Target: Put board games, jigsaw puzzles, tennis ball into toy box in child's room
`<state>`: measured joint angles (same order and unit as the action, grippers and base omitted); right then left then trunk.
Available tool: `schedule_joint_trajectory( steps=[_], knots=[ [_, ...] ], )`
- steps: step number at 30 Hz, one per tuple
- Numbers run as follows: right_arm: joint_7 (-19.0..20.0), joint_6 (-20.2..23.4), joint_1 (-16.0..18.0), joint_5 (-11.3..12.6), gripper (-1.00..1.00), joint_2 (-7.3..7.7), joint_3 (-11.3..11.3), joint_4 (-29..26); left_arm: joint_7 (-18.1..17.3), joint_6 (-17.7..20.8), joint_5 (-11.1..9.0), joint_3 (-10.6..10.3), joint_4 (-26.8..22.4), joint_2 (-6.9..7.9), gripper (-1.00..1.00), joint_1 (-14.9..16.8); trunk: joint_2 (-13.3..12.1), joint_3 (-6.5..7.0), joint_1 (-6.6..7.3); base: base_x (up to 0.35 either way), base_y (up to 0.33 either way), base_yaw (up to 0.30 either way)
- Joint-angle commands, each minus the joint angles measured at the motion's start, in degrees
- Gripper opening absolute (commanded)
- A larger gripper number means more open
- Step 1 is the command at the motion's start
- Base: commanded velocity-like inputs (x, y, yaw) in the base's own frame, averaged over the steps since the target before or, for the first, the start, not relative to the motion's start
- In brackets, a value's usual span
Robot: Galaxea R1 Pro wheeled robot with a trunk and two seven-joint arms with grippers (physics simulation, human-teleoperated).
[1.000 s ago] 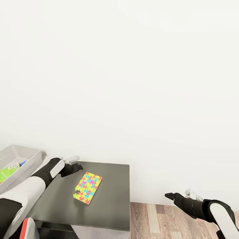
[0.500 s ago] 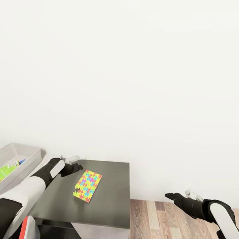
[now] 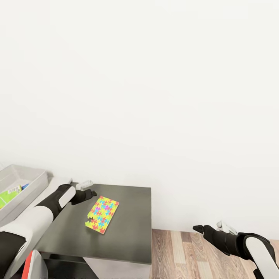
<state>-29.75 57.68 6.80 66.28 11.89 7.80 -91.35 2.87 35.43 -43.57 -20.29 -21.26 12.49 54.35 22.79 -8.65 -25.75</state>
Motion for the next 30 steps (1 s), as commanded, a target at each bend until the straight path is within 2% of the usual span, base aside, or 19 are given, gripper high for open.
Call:
schedule_joint_trajectory(
  steps=[1,30],
  knots=[
    [-0.6,0.2,0.1,0.6,1.0,0.04,0.0,-0.1,0.3,0.1,-0.5,-0.4,-0.1,0.08,1.0,0.0,0.1,-0.22,-0.03,0.0,0.0,0.0],
    [-0.4,0.3,0.0,0.7,1.0,0.32,0.2,-0.1,0.2,-0.8,-0.5,-0.5,-0.2,0.08,1.0,0.0,0.1,-2.97,-0.03,0.0,0.0,0.0]
  ],
)
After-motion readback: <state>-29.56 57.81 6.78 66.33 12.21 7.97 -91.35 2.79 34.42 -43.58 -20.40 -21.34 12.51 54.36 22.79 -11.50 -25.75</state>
